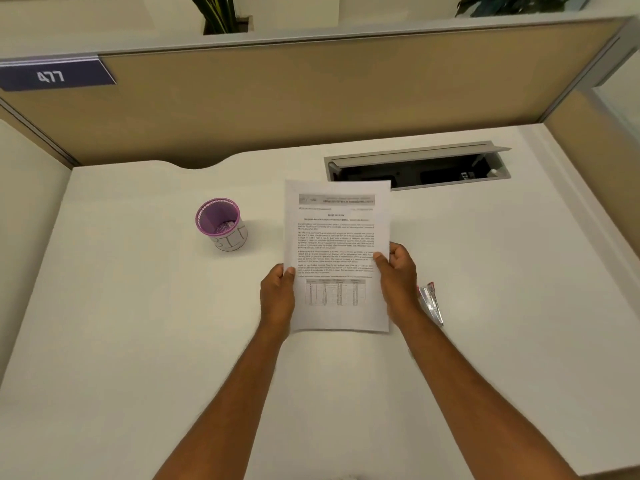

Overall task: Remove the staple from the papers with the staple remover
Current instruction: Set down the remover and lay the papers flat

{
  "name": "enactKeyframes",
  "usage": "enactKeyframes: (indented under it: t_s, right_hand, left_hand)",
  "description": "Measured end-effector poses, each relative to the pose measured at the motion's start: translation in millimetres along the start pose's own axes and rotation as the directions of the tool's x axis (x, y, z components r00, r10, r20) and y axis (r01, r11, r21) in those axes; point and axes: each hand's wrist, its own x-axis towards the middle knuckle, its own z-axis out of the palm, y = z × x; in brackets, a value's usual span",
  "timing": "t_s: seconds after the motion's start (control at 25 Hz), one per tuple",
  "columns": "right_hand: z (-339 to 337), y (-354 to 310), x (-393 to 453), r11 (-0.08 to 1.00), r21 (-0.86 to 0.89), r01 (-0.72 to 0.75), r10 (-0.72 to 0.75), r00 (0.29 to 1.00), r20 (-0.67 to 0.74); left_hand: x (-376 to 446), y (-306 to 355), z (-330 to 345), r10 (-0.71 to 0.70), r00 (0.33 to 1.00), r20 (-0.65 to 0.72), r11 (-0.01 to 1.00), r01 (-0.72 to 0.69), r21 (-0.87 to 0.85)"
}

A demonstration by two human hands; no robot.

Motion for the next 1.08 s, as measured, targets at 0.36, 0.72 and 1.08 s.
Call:
enactKeyframes:
  t_s: [0.36,0.72,1.08]
  right_hand:
    - [10,39,15,0.893,-0.448,0.035,-0.007,0.998,0.064]
    - [7,42,1,0.724,-0.650,0.231,-0.122,0.970,0.209]
    - [6,44,-3,0.512,-0.799,0.315,-0.141,0.948,0.284]
  left_hand:
    - [20,-21,-3,-0.083,0.982,-0.170,0.966,0.121,0.227]
    - [10,-15,-9,0.193,0.980,-0.041,0.759,-0.123,0.639]
    - [7,-20,-11,0.323,0.940,0.113,0.484,-0.267,0.833]
